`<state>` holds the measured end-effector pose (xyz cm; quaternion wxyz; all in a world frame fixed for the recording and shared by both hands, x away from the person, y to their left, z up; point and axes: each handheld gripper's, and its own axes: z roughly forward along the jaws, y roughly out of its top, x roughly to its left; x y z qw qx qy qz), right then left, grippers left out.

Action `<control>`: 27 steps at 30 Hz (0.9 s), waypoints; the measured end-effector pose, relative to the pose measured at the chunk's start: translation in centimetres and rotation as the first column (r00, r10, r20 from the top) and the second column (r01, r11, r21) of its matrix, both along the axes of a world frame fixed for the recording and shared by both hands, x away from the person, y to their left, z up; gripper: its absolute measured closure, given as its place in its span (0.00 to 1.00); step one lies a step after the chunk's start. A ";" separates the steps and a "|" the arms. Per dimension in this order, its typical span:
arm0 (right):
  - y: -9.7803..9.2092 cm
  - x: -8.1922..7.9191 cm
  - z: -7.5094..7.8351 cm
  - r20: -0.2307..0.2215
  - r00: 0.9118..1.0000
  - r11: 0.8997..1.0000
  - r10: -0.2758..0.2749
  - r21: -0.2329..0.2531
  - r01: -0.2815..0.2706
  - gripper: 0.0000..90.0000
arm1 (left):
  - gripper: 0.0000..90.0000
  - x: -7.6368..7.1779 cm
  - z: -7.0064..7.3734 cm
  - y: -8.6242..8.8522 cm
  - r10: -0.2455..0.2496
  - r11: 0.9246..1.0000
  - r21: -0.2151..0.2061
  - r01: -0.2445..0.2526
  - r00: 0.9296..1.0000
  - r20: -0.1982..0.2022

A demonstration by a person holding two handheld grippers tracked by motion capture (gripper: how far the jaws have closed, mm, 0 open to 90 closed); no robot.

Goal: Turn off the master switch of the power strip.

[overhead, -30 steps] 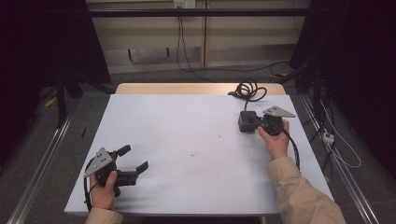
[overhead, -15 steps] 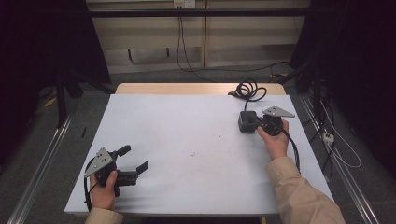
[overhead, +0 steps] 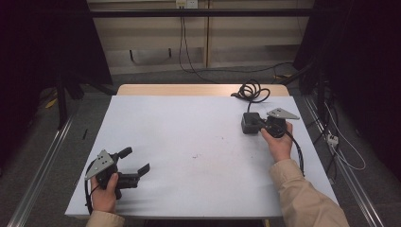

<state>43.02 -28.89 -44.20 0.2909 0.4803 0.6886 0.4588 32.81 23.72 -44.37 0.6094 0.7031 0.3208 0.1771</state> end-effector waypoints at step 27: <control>0.2 0.0 0.2 -0.003 1.000 1.000 -0.008 -0.026 0.008 1.00 | 0.03 0.0 0.1 0.1 0.002 1.000 -0.002 -0.002 1.000 0.003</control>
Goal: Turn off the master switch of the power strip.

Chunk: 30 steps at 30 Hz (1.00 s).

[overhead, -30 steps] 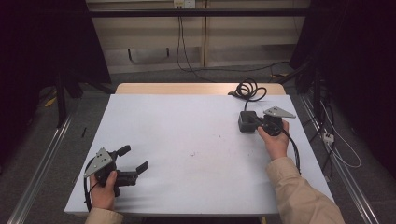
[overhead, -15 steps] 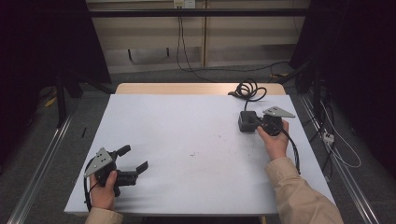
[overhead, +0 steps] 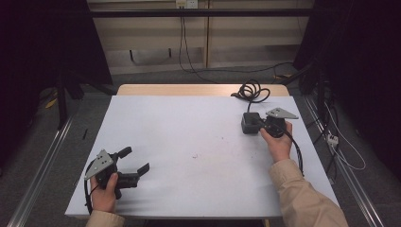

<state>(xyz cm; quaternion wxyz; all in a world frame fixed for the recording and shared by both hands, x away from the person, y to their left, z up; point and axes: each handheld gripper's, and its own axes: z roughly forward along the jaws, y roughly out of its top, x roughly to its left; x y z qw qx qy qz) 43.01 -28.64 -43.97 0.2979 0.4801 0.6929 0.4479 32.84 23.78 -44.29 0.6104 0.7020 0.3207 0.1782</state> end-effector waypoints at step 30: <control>0.0 -0.8 0.7 -0.030 0.999 0.998 0.019 0.064 -0.017 0.71 | 0.03 0.1 -0.1 -0.1 -0.003 1.000 0.004 0.003 1.000 -0.003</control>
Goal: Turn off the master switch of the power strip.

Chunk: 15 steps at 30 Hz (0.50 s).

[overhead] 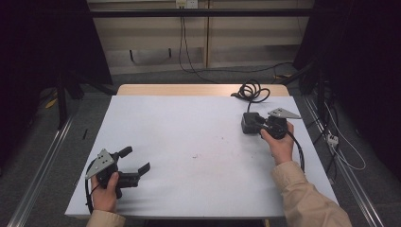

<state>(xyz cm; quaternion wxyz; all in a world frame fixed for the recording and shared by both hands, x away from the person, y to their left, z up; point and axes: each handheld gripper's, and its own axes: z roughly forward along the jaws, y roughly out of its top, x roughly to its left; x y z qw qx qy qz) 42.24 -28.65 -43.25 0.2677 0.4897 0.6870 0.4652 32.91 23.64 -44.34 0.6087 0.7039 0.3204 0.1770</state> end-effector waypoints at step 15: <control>1.0 -2.4 1.2 -0.008 0.999 0.998 0.044 0.040 -0.044 0.27 | 0.02 -0.2 0.1 0.3 0.010 1.000 -0.003 -0.010 1.000 0.001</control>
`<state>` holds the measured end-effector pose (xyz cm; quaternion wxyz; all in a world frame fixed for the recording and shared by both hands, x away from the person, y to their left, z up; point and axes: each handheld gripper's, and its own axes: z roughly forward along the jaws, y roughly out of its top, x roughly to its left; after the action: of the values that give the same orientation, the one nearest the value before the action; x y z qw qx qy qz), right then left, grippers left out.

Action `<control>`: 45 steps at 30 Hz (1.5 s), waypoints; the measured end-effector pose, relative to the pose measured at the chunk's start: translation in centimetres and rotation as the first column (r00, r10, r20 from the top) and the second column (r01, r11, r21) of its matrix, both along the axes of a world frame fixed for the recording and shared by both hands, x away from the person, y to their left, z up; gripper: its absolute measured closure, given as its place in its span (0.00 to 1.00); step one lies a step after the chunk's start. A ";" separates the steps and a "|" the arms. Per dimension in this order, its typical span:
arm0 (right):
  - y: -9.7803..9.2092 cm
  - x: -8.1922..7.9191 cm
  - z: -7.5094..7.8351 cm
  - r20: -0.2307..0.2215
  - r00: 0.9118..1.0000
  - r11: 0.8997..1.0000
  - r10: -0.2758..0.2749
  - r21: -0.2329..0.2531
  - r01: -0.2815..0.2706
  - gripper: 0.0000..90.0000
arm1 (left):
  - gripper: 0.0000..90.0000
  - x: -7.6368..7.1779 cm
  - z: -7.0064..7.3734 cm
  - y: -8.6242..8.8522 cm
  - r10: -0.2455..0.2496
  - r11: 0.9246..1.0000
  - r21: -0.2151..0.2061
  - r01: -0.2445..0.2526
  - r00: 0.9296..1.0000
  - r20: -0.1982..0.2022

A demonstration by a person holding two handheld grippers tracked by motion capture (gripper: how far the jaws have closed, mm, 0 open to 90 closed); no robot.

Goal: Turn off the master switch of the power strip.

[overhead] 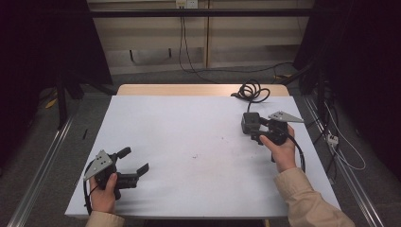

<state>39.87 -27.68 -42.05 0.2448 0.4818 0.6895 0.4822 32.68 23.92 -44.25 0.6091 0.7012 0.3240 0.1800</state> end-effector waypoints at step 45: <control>-1.0 -8.4 -1.8 0.024 0.998 0.998 0.056 -0.008 -0.056 0.17 | 0.02 0.1 0.0 -0.4 -0.007 1.000 0.006 0.007 1.000 -0.002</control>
<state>31.42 -28.71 -43.86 0.2412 0.4557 0.7013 0.4923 32.78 23.52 -44.27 0.6073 0.7043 0.3216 0.1781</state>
